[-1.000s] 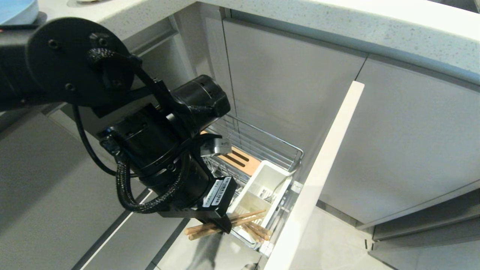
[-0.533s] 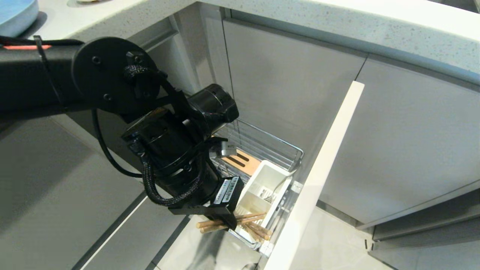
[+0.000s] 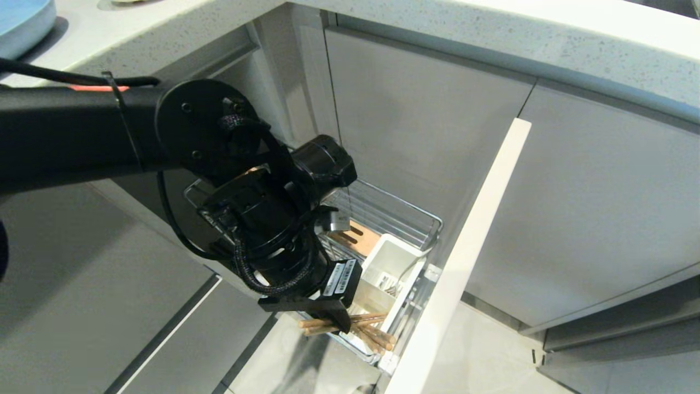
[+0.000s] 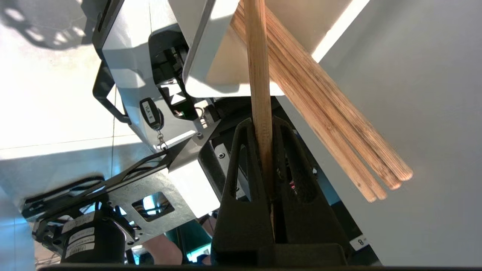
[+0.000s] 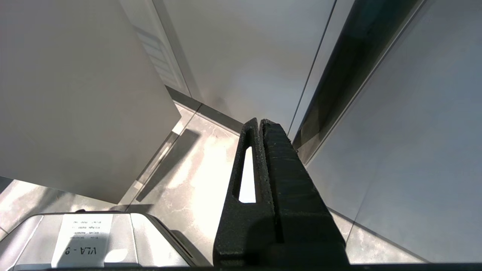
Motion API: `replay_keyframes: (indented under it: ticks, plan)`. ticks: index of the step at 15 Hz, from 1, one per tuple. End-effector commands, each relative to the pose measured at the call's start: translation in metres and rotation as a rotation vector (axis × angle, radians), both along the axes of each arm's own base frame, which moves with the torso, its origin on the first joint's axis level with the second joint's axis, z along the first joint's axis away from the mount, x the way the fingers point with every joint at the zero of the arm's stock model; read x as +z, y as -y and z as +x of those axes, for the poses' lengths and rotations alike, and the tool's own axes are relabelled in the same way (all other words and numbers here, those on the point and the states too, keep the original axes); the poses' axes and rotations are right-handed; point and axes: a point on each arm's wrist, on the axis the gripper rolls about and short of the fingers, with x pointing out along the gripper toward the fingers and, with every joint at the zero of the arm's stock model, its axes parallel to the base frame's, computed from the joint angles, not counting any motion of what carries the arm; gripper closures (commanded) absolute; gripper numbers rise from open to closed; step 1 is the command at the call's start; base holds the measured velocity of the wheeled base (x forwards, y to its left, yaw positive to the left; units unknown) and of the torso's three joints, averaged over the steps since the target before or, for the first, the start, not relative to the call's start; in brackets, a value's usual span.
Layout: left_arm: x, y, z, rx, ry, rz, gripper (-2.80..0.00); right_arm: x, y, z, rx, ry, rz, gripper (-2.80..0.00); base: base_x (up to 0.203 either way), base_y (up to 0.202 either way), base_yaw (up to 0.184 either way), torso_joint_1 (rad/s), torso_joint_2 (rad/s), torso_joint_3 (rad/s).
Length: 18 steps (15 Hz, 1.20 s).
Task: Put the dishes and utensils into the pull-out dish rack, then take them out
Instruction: Pick up the chopsticks and place it in the cupboard
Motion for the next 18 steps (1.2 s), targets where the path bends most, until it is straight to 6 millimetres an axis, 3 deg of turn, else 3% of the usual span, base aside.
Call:
replay_keyframes:
  ticks: [1, 13, 14, 18]
  plan:
    - [-0.0028, 0.0011, 0.0012, 0.003, -0.012, 0.009, 0.00, -0.0005, 0.0000, -0.0002, 0.000, 0.003, 0.000, 0.00, 0.000, 0.000, 0.000, 0.000, 0.00, 0.000]
    - [-0.0044, 0.0018, 0.0053, 0.012, -0.016, 0.011, 0.00, -0.0005, 0.0000, -0.0002, 0.000, 0.003, 0.001, 0.00, 0.000, 0.000, 0.000, 0.000, 0.00, 0.000]
    - [-0.0041, 0.0018, 0.0054, 0.013, -0.016, 0.009, -2.80, -0.0005, 0.0000, -0.0002, 0.000, 0.003, 0.001, 0.00, 0.000, 0.000, 0.000, 0.000, 0.00, 0.000]
    - [-0.0008, 0.0011, 0.0047, 0.016, -0.007, 0.000, -2.80, -0.0005, 0.0000, -0.0002, 0.000, 0.003, 0.001, 0.00, 0.000, 0.000, 0.000, 0.000, 0.00, 0.000]
